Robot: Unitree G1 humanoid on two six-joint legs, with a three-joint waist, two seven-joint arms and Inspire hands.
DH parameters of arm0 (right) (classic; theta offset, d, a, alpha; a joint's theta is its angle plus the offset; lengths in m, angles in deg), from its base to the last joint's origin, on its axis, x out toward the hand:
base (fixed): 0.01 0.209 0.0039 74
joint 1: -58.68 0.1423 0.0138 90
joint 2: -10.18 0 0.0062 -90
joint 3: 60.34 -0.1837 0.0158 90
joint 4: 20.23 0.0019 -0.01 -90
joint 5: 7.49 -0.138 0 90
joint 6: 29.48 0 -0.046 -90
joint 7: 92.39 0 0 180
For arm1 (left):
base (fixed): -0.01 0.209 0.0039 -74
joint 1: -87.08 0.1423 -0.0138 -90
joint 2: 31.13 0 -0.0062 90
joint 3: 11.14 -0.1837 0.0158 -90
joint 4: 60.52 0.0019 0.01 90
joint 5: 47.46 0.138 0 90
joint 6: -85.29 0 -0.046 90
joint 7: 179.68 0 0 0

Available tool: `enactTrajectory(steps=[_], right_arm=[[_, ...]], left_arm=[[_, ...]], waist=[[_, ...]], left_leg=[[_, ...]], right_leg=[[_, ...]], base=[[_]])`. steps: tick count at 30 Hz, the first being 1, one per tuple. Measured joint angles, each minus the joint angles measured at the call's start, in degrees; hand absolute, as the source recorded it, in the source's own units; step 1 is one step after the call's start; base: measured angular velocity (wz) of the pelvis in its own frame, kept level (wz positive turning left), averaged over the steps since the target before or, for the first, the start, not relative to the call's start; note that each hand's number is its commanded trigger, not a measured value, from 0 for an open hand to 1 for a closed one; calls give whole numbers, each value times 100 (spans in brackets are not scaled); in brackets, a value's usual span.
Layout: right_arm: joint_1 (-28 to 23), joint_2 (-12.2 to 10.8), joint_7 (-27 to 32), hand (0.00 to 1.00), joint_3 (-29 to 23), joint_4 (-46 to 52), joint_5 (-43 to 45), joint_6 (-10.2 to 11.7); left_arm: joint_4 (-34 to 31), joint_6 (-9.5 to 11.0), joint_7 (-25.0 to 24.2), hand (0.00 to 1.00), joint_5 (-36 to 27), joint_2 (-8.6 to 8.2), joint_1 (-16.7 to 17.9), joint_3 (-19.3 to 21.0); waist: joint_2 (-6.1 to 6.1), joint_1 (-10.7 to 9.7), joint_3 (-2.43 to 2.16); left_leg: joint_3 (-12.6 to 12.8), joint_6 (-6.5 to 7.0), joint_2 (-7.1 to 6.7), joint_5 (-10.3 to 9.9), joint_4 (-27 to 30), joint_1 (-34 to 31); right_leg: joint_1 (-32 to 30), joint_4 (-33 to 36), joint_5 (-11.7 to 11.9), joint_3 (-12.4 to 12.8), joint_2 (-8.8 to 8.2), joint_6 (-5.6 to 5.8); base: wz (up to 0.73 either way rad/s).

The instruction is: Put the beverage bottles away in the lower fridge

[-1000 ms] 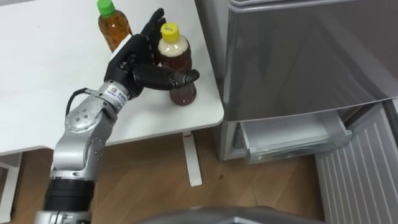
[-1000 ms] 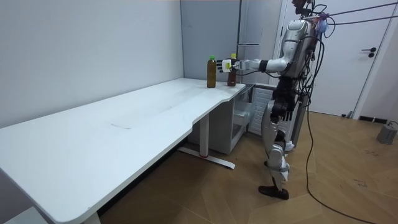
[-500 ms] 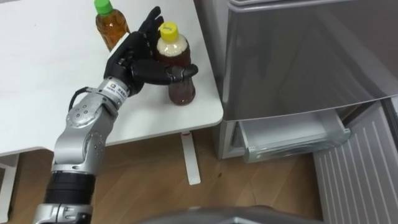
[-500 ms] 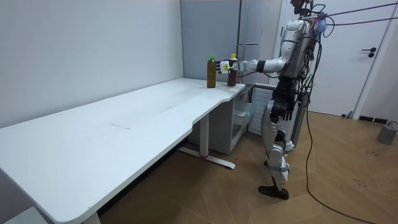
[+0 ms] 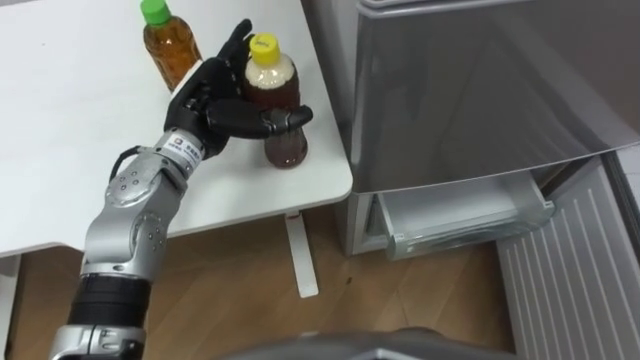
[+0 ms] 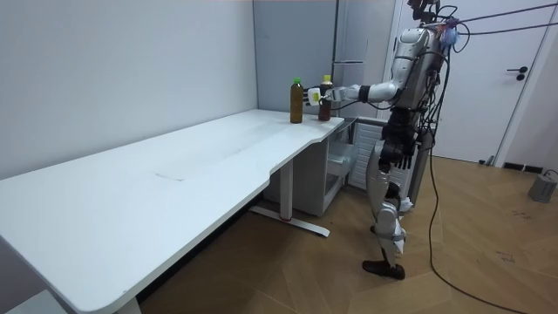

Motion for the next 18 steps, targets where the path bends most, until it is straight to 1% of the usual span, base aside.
enactTrajectory(steps=[1, 8, 13, 18], right_arm=[[-3, 0, 0, 0, 0, 0, 14, 0], [-15, -2, 11, 0, 3, 26, 11, -2], [-73, -3, 66, 0, 19, 190, 9, 3], [-88, -3, 66, 0, 18, 202, 11, 2]], left_arm=[[0, 0, 0, 100, 0, 0, 0, 0], [7, 0, -20, 100, -31, 0, 0, -15], [59, 0, 34, 100, -46, 22, 0, -32], [70, 0, 40, 100, -52, 32, -1, -65]], waist=[[0, 0, 0], [-3, -23, 1], [-7, -132, -2], [-10, -159, -3]], left_leg=[[43, 0, 4, 0, 1, 1], [53, 0, 4, 0, 0, 3], [55, 0, 4, 0, 0, 3], [69, 0, 4, 0, 0, 10]], right_leg=[[16, 0, 0, 3, 0, 0], [19, -12, 0, 4, 0, 0], [24, -13, 0, 4, 0, 0], [17, -18, 0, 4, 0, 0]], base=[[0], [0], [0], [0]])
